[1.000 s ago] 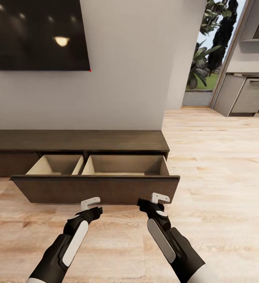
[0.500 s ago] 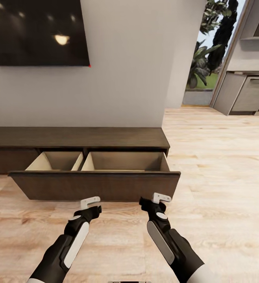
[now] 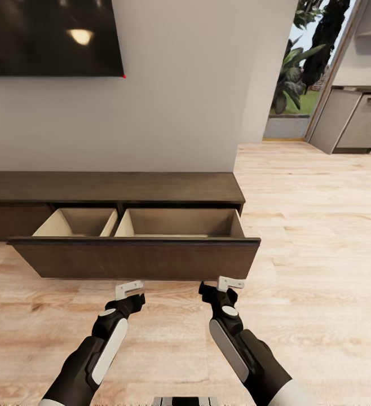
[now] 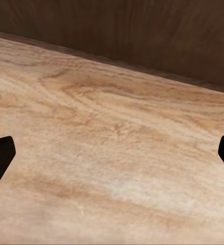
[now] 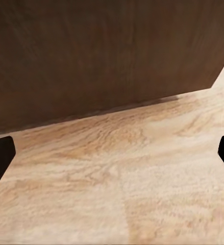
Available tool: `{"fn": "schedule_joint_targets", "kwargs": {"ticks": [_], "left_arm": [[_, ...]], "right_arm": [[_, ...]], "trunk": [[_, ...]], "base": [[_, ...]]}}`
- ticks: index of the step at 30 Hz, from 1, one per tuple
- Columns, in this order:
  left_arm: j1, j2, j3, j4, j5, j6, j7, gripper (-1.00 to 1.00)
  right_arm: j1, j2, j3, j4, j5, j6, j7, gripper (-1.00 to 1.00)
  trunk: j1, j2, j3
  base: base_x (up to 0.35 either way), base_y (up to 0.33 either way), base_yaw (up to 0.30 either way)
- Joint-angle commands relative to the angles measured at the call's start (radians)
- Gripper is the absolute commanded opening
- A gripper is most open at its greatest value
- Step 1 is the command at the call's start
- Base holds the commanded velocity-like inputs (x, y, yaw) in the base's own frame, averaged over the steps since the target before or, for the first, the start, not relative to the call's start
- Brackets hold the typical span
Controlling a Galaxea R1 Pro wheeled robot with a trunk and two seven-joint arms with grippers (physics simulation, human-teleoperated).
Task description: Place each of the two pumpkins and all three candles from the living room inside a cabinet in the living room (use any cabinet), then make sure every cabinet is closed, and position the cauldron so it is next to a table in the living room.
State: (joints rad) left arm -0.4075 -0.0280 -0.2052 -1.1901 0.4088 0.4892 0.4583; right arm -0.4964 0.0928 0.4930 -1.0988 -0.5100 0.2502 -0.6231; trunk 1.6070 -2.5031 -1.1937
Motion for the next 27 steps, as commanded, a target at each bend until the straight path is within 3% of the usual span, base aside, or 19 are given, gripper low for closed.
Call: {"fn": "schedule_joint_targets", "kwargs": {"ticks": [1,5,8,14,21,27], "left_arm": [[-0.001,0.0,-0.002,-0.002,0.01,0.002,0.01,1.0],[-0.001,0.0,-0.002,-0.006,0.009,0.002,0.011,1.0],[-0.001,0.0,-0.002,-0.011,0.008,0.001,0.011,1.0],[0.0,0.0,-0.003,-0.015,0.004,-0.028,0.009,1.0],[0.006,0.0,-0.024,-0.018,-0.087,-0.136,0.0,1.0],[0.044,0.0,-0.044,-0.068,-0.104,-0.172,-0.003,1.0]], "right_arm": [[-0.001,-0.001,0.012,-0.001,0.018,0.002,-0.007,1.0],[-0.001,-0.002,0.029,0.007,0.099,-0.046,-0.008,1.0],[-0.001,-0.003,0.032,0.014,0.121,-0.076,-0.01,1.0],[-0.001,0.0,0.032,0.036,0.121,-0.111,-0.01,1.0],[-0.001,-0.005,0.033,0.051,0.129,-0.233,-0.002,1.0],[0.001,-0.007,0.034,0.052,0.136,-0.273,0.007,1.0]], "trunk": [[0.0,-0.001,-0.005],[0.002,-0.002,-0.02],[0.003,-0.002,-0.032],[0.006,-0.004,-0.055],[0.009,-0.005,-0.082],[0.012,-0.007,-0.105]], "base": [[0.0,0.0,0.0],[0.0,0.0,0.0],[0.0,0.0,0.0],[0.0,0.0,0.0],[0.0,0.0,0.0],[0.0,0.0,0.0]]}}
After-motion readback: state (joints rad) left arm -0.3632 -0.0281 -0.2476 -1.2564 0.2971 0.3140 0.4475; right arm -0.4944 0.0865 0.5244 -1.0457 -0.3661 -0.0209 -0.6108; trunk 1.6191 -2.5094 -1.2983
